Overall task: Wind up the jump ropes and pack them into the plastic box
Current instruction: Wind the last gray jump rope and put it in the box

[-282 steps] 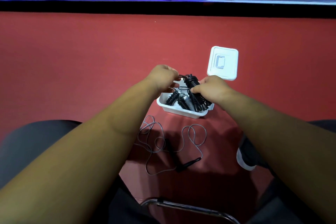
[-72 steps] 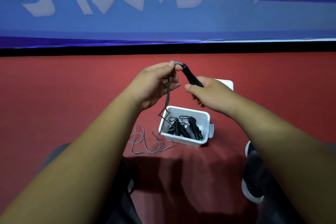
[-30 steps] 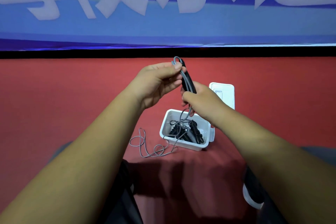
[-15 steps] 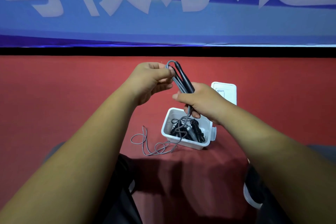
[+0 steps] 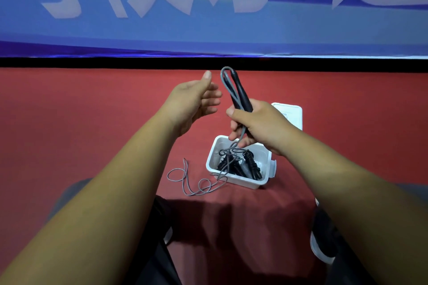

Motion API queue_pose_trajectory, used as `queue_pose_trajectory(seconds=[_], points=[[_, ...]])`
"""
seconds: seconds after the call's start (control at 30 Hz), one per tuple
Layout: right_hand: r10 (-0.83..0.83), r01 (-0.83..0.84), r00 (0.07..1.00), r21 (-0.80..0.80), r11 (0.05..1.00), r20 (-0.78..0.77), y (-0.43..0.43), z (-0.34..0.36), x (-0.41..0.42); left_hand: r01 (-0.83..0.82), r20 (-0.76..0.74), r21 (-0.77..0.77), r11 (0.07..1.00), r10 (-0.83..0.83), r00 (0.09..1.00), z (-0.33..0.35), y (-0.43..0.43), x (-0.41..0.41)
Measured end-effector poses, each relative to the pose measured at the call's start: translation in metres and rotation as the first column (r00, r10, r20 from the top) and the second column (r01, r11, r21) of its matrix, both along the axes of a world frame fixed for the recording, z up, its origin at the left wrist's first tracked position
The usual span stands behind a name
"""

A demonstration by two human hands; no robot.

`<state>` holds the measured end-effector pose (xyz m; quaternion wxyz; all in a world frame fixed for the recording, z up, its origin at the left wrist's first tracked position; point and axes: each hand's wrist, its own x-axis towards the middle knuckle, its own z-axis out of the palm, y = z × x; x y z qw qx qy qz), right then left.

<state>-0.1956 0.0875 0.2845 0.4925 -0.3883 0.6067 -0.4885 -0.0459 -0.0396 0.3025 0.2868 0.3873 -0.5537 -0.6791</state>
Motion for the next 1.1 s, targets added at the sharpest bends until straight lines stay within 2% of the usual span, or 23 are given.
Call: queue_pose_trajectory(seconds=[0.07, 0.13, 0.17, 0.23, 0.3, 0.33, 0.43, 0.6, 0.7, 0.77, 0.83, 0.93, 1.0, 1.1], points=[[-0.028, 0.028, 0.999, -0.011, 1.000, 0.044, 0.001, 0.005, -0.003, 0.026, 0.116, -0.020, 0.999, -0.024, 0.993, -0.012, 0.001, -0.006], [-0.048, 0.052, 0.995, -0.037, 0.998, 0.092, 0.002, 0.011, -0.007, 0.264, 0.267, -0.053, 0.963, -0.241, 0.933, -0.026, 0.008, -0.009], [-0.069, 0.076, 0.990, -0.056, 0.996, 0.120, 0.002, 0.013, -0.010, 0.407, 0.288, -0.027, 0.913, -0.383, 0.878, -0.031, 0.013, -0.010], [-0.126, 0.142, 0.979, -0.093, 0.986, 0.161, 0.002, 0.019, -0.017, 0.591, 0.227, 0.048, 0.805, -0.585, 0.779, -0.036, 0.024, -0.012], [-0.173, 0.198, 0.967, -0.127, 0.972, 0.186, 0.002, 0.022, -0.025, 0.649, 0.187, 0.070, 0.758, -0.649, 0.738, -0.035, 0.027, -0.012], [-0.188, 0.216, 0.964, -0.144, 0.966, 0.190, 0.003, 0.024, -0.030, 0.658, 0.213, 0.046, 0.751, -0.651, 0.728, -0.032, 0.026, -0.012], [-0.221, 0.249, 0.961, -0.176, 0.952, 0.164, 0.008, 0.025, -0.043, 0.663, 0.279, -0.004, 0.749, -0.636, 0.720, -0.026, 0.021, -0.011], [-0.308, 0.336, 0.936, -0.174, 0.926, 0.168, 0.013, 0.022, -0.053, 0.665, 0.399, 0.052, 0.745, -0.626, 0.670, -0.016, 0.017, -0.013], [-0.298, 0.322, 0.942, -0.167, 0.932, 0.154, 0.015, 0.020, -0.054, 0.684, 0.475, 0.049, 0.728, -0.620, 0.625, -0.020, 0.013, -0.010], [-0.265, 0.283, 0.955, -0.144, 0.948, 0.133, 0.016, 0.019, -0.054, 0.679, 0.555, -0.022, 0.734, -0.555, 0.619, -0.024, 0.011, -0.010], [-0.216, 0.228, 0.969, -0.104, 0.968, 0.116, 0.016, 0.018, -0.054, 0.647, 0.646, -0.192, 0.738, -0.402, 0.649, -0.022, 0.009, -0.010], [-0.137, 0.146, 0.979, -0.053, 0.988, 0.149, 0.015, 0.018, -0.053, 0.514, 0.626, -0.432, 0.742, -0.164, 0.763, -0.016, 0.004, -0.010], [-0.083, 0.088, 0.977, -0.015, 0.996, 0.199, 0.015, 0.018, -0.050, 0.401, 0.557, -0.492, 0.773, -0.074, 0.827, -0.016, -0.002, -0.008], [0.054, -0.070, 0.977, 0.070, 0.995, 0.206, 0.018, 0.019, -0.043, 0.322, 0.518, -0.506, 0.800, -0.017, 0.855, -0.019, -0.010, -0.007]])
